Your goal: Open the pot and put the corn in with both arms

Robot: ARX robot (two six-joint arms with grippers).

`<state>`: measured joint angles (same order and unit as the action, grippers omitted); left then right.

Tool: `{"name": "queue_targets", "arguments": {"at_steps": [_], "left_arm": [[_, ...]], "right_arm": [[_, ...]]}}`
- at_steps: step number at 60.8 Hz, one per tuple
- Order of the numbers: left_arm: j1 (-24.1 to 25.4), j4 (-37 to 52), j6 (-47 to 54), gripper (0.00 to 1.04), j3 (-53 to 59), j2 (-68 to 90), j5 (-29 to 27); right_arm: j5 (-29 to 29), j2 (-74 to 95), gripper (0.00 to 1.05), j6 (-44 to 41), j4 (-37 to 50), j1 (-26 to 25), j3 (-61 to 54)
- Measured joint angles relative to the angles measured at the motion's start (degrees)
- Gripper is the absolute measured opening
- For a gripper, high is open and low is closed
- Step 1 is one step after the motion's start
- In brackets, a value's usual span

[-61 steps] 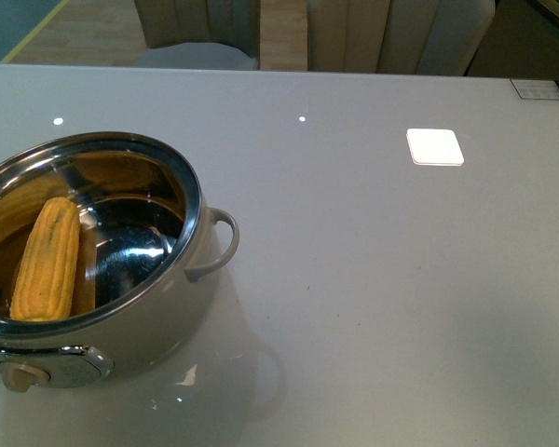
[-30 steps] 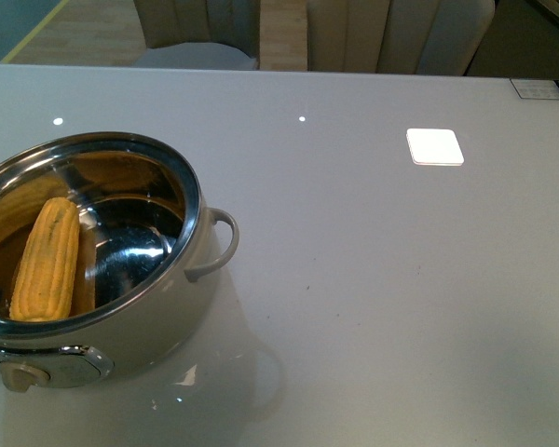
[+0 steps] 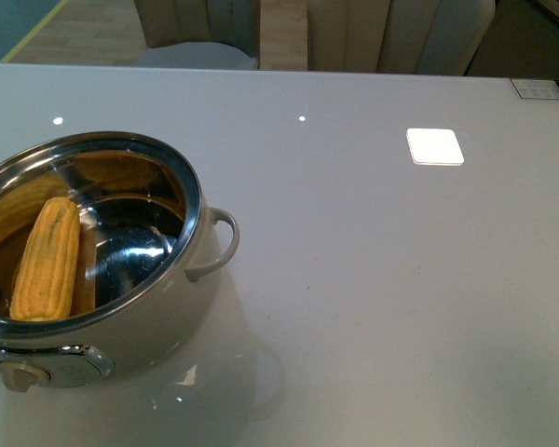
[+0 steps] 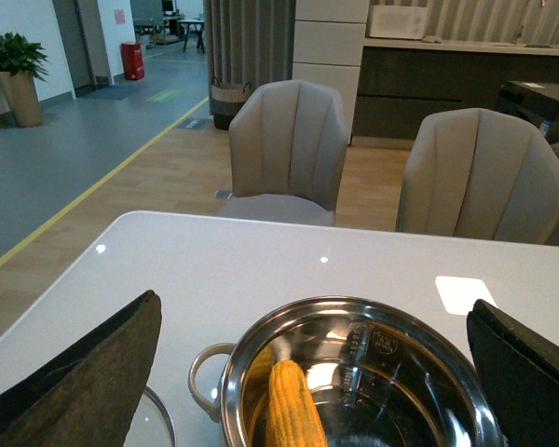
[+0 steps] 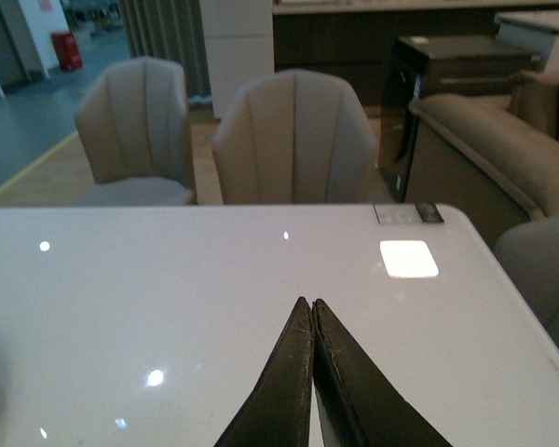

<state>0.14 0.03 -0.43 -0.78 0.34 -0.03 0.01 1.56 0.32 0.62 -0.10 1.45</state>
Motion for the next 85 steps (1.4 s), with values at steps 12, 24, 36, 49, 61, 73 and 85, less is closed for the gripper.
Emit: {"name": "queue_targets", "arguments": {"at_steps": [12,24,36,49,61,73,85], "left_arm": [[0.0,-0.02,0.0,0.98,0.0,0.0,0.02],[0.0,0.0,0.0,0.98,0.0,0.0,0.02],[0.0,-0.02,0.0,0.98,0.0,0.0,0.02],[0.0,-0.02,0.0,0.98,0.0,0.0,0.02],[0.0,-0.02,0.0,0.98,0.0,0.0,0.02],[0.0,-0.02,0.0,0.98,0.0,0.0,0.02],[0.0,-0.02,0.0,0.98,0.0,0.0,0.02]], "right_arm": [[0.0,-1.14,0.02,0.0,-0.46,0.0,0.0],[0.0,-1.18,0.03,-0.04,-0.48,0.0,0.0],[0.0,-1.18,0.39,-0.09,-0.48,0.0,0.0],[0.0,-1.2,0.76,-0.09,-0.48,0.0,0.0],[0.0,-1.2,0.96,-0.09,-0.48,0.0,0.0],[0.0,-1.2,0.96,-0.09,-0.48,0.0,0.0],[0.0,-1.2,0.96,-0.09,-0.48,0.0,0.0]]}}
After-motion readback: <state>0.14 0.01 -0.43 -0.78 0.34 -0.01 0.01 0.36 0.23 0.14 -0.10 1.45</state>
